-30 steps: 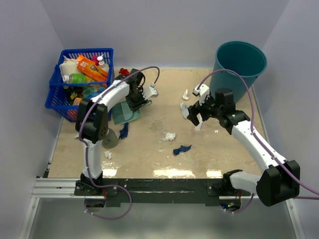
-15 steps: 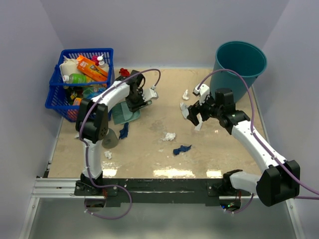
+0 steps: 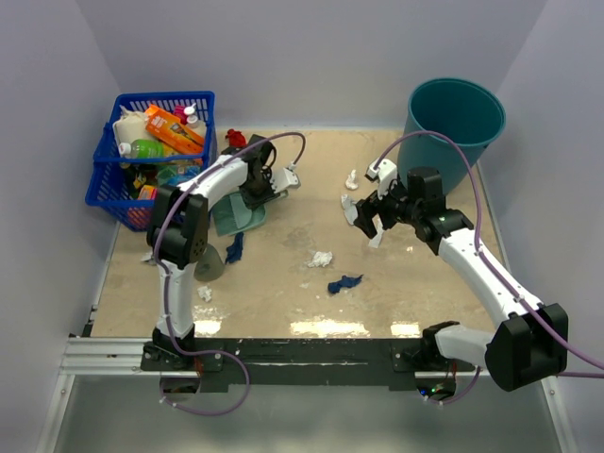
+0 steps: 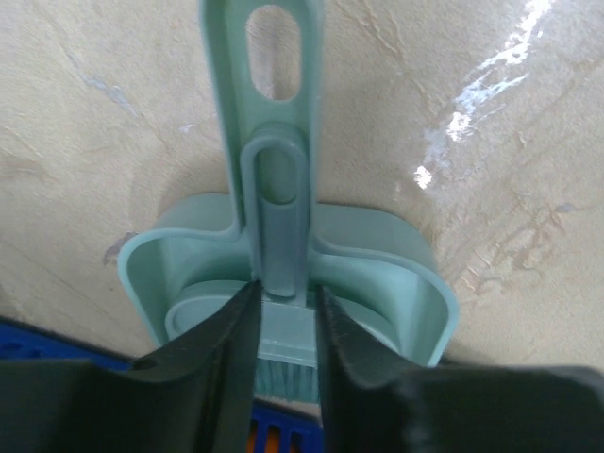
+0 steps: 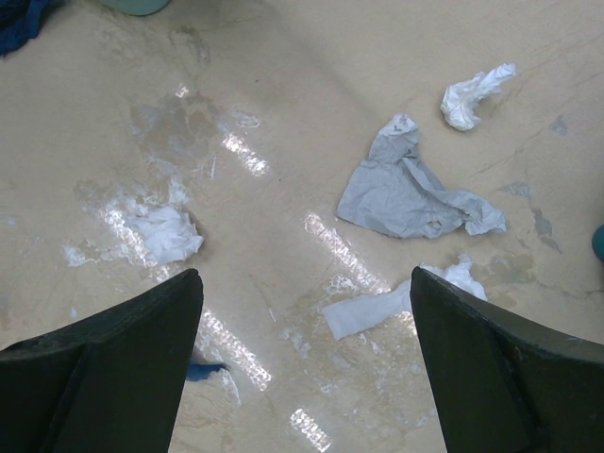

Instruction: Sweep away the paper scraps from the table

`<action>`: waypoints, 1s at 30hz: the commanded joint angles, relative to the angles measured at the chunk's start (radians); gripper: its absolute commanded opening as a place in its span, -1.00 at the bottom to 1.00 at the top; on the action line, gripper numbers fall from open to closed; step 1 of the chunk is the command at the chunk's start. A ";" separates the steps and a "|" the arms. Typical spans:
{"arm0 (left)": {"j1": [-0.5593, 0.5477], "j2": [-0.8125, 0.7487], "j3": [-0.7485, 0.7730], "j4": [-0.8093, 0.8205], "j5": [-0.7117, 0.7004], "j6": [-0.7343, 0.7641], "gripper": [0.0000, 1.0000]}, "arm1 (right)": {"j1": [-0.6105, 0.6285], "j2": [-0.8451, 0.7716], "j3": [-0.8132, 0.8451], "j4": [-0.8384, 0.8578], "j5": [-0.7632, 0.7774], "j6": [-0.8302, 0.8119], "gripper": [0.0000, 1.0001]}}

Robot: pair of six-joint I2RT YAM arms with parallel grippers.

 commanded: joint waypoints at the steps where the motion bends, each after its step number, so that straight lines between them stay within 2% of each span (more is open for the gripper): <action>1: -0.006 0.003 -0.002 0.015 0.023 0.006 -0.45 | 0.001 0.002 0.010 0.028 0.010 0.013 0.86; 12: -0.006 -0.086 -0.053 0.032 0.048 -0.031 -0.85 | 0.001 0.043 0.043 0.030 -0.004 0.021 0.86; 14: -0.006 -0.112 -0.057 0.050 0.046 -0.036 -0.75 | 0.002 0.051 0.050 0.028 -0.009 0.026 0.86; 15: -0.006 -0.128 -0.065 0.059 0.043 -0.036 -0.51 | 0.003 0.059 0.050 0.031 -0.010 0.026 0.86; 18: -0.006 -0.151 -0.086 0.124 0.031 -0.022 -0.13 | 0.001 0.071 0.060 0.036 -0.018 0.036 0.86; 21: -0.006 -0.140 -0.088 0.141 0.016 -0.003 -0.03 | 0.003 0.083 0.067 0.039 -0.024 0.041 0.86; 26: -0.006 -0.102 -0.063 0.130 0.008 0.032 0.01 | 0.003 0.094 0.083 0.039 -0.013 0.039 0.86; 30: -0.006 -0.050 -0.025 0.060 0.014 0.066 0.00 | 0.003 0.100 0.089 0.030 -0.012 0.036 0.86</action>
